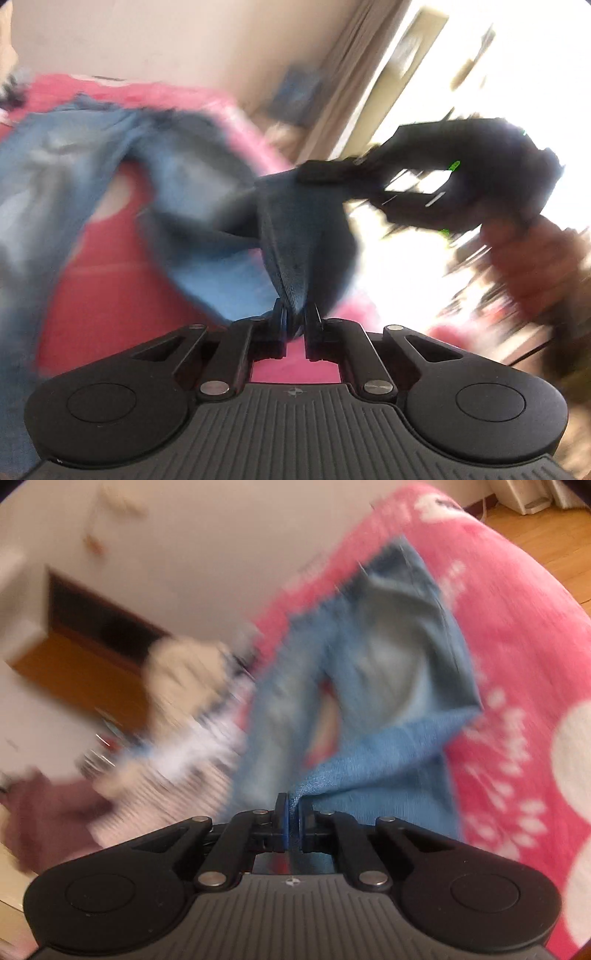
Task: Fold clothes
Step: 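Move the right gripper to the hem of the folded-over jeans leg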
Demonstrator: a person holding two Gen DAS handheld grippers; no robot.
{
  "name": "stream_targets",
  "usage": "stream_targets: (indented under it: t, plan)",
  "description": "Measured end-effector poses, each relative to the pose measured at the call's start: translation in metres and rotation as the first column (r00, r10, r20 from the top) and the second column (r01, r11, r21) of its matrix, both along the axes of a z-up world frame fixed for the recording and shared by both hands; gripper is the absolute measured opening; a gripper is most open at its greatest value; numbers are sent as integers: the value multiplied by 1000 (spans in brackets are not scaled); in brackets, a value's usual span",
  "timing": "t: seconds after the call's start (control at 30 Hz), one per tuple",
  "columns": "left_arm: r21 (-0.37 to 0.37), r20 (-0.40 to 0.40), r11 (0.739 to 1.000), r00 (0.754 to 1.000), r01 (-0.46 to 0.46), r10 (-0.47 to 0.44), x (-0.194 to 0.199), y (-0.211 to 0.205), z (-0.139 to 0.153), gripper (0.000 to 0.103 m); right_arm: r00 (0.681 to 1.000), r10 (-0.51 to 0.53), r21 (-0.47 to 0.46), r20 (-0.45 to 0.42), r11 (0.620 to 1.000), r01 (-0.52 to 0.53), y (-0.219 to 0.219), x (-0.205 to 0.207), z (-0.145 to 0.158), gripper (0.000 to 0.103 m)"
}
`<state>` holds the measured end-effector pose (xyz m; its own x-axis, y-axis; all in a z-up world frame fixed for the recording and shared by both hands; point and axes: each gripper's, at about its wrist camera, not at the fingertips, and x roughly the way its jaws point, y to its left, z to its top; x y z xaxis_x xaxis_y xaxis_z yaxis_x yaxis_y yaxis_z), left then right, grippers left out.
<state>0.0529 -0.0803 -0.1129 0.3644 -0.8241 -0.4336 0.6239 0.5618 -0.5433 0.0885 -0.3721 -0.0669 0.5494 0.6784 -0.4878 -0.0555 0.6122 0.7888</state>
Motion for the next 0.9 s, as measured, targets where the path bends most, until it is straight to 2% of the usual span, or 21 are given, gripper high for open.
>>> stream_targets:
  t: [0.1, 0.17, 0.23, 0.3, 0.37, 0.4, 0.5, 0.57, 0.6, 0.63, 0.7, 0.8, 0.9]
  plan:
    - [-119, -27, 990, 996, 79, -83, -2, -6, 18, 8, 997, -50, 179, 57, 983, 40, -28, 2, 13, 5]
    - [-104, -92, 990, 991, 90, -100, -4, -17, 8, 14, 995, -95, 181, 34, 980, 87, -45, 1, 5, 7]
    - [-34, -141, 995, 985, 91, -95, -9, -27, -9, 24, 983, -168, 38, -71, 985, 171, -61, -1, -13, 9]
    - [14, -188, 994, 977, 108, -104, -17, -31, -24, 26, 954, -257, -131, -157, 963, 237, -75, -7, -29, 10]
    - [35, -201, 992, 973, 124, -114, -26, -29, -28, 30, 945, -287, -197, -159, 947, 254, -82, -22, -28, 10]
    - [45, -206, 990, 971, 132, -120, -30, -28, -29, 32, 948, -282, -190, -149, 949, 252, -83, -31, -24, 11]
    - [53, -194, 988, 972, 143, -130, -38, -18, -24, 36, 963, -229, -157, -143, 966, 206, -71, -54, -5, 19]
    - [59, -179, 988, 975, 143, -131, -38, -9, -19, 37, 976, -169, -183, -136, 973, 143, -52, -64, 7, 29]
    - [69, -171, 987, 976, 146, -132, -38, -4, -19, 38, 982, -135, -205, -132, 973, 106, -37, -68, 14, 42]
    - [82, -162, 986, 978, 148, -134, -37, 2, -19, 41, 988, -91, -236, -124, 970, 60, -18, -72, 18, 48]
    - [112, -153, 982, 979, 152, -134, -38, 12, -20, 43, 993, -4, -294, -120, 955, -31, 14, -82, 23, 49]
    - [174, -179, 978, 980, 118, -87, -38, 33, -28, 44, 986, 84, -383, -145, 914, -134, 56, -91, 14, 58]
    - [213, -193, 974, 981, 76, -34, -39, 46, -32, 44, 977, 27, -465, -210, 876, -124, 79, -92, -13, 58]
